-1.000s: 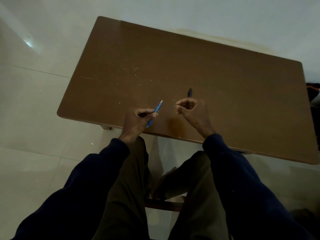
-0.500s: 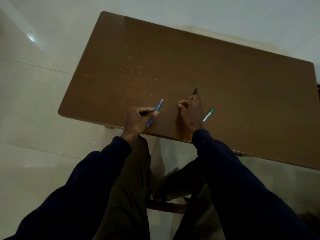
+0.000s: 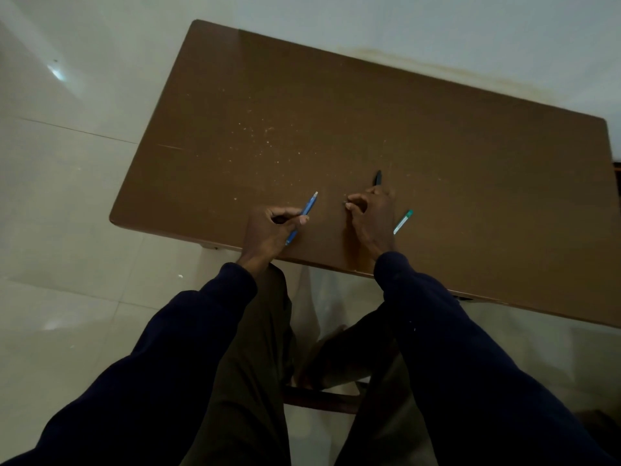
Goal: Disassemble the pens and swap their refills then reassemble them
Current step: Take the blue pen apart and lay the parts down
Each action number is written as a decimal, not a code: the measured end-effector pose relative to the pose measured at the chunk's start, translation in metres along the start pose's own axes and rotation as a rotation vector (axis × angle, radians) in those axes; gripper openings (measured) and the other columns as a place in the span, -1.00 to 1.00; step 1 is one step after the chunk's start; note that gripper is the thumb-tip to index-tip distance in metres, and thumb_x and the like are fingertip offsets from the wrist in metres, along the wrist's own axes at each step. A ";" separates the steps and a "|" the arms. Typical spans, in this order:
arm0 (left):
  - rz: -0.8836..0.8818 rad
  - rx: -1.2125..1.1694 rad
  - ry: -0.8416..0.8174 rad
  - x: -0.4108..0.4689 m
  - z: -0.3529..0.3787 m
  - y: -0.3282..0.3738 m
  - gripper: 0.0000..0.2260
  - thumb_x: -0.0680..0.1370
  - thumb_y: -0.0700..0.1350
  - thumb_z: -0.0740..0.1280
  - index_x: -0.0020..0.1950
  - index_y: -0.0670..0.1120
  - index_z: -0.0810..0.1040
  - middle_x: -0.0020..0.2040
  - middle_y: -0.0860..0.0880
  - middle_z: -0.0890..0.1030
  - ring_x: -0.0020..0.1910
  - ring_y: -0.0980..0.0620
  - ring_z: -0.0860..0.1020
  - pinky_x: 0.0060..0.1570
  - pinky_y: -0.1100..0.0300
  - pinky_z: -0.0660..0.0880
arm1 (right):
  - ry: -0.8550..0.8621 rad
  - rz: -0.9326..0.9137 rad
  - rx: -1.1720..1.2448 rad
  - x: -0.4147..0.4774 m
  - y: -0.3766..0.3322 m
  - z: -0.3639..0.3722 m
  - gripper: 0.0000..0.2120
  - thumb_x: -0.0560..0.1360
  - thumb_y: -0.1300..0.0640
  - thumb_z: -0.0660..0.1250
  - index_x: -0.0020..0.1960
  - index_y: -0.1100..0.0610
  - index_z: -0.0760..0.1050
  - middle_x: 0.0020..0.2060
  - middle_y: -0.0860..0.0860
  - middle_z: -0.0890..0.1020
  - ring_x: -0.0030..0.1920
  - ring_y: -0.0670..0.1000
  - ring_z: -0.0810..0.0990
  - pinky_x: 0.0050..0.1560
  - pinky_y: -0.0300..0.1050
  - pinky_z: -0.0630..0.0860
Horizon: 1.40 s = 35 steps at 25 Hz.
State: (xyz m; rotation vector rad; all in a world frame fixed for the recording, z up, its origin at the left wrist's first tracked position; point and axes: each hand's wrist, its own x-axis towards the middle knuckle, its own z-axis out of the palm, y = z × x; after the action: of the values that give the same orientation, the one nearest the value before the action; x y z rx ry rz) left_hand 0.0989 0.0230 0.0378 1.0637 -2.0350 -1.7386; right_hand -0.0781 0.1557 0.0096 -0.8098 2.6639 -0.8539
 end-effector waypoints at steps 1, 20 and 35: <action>0.002 -0.004 -0.007 0.000 0.000 0.001 -0.81 0.51 -0.17 0.50 0.11 -0.05 0.69 -0.07 0.20 0.65 -0.12 0.38 0.63 -0.18 0.46 0.53 | 0.002 -0.001 0.027 -0.001 -0.001 -0.001 -0.84 0.58 0.12 0.41 0.11 0.10 0.70 0.04 0.03 0.60 0.21 0.08 0.44 0.19 -0.12 0.38; 0.014 0.062 -0.069 0.005 0.006 0.001 -0.77 0.51 -0.13 0.51 0.16 -0.08 0.68 -0.03 0.14 0.65 -0.08 0.32 0.61 -0.11 0.43 0.55 | -0.234 -0.301 0.212 -0.005 -0.051 -0.046 -0.93 0.55 0.17 0.46 0.03 0.10 0.68 -0.15 -0.12 0.65 -0.13 -0.18 0.64 -0.08 -0.36 0.57; -0.016 -0.001 -0.015 0.013 0.012 -0.002 -0.81 0.53 -0.14 0.49 0.14 -0.10 0.70 -0.09 0.20 0.65 -0.16 0.41 0.62 -0.22 0.50 0.51 | -0.075 0.027 0.007 0.022 0.006 -0.023 -0.95 0.53 0.01 0.44 -0.08 -0.04 0.66 0.10 0.03 0.56 0.19 0.02 0.38 0.22 -0.08 0.25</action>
State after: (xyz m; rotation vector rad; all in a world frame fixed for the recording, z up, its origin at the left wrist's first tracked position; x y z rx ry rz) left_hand 0.0833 0.0237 0.0292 1.0726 -2.0394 -1.7605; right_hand -0.1069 0.1580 0.0237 -0.7869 2.5994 -0.8098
